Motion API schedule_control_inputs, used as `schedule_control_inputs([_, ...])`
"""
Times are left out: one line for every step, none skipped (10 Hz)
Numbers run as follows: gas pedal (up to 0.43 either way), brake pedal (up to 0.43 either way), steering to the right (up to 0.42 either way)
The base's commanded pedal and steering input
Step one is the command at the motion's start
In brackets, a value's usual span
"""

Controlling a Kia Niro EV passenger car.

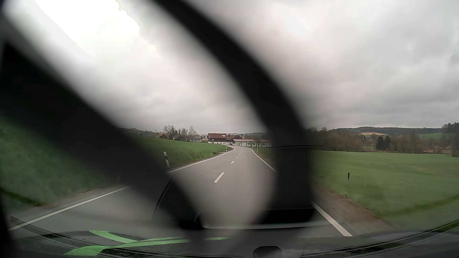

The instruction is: Follow the waypoints while adhering to traffic rules and regulations

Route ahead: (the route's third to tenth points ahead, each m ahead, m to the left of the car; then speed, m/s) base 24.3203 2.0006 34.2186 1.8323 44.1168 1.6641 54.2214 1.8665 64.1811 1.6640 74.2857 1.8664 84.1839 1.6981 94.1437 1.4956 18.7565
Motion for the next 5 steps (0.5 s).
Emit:
schedule_control_inputs([0.079, 0.0, 0.0])
schedule_control_inputs([0.079, 0.0, 0.0])
schedule_control_inputs([0.079, 0.0, 0.0])
schedule_control_inputs([0.079, 0.0, 0.0])
schedule_control_inputs([0.079, 0.0, 0.0])
